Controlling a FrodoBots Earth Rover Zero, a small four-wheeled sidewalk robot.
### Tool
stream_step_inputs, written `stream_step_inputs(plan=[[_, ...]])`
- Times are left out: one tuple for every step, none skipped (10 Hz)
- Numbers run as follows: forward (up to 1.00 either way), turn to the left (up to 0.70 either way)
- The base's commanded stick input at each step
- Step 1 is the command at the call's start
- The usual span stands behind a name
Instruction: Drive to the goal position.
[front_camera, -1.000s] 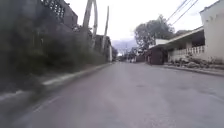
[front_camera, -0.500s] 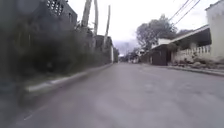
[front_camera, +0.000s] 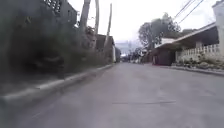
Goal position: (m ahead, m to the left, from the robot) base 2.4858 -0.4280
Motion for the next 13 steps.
stream_step_inputs(plan=[[1.0,-0.4],[1.0,-0.4],[1.0,-0.4],[1.0,-0.4],[1.0,0.0],[1.0,0.0],[1.0,0.0],[1.0,0.0],[1.0,0.0],[1.0,0.0],[1.0,0.0],[1.0,0.0],[1.0,0.0]])
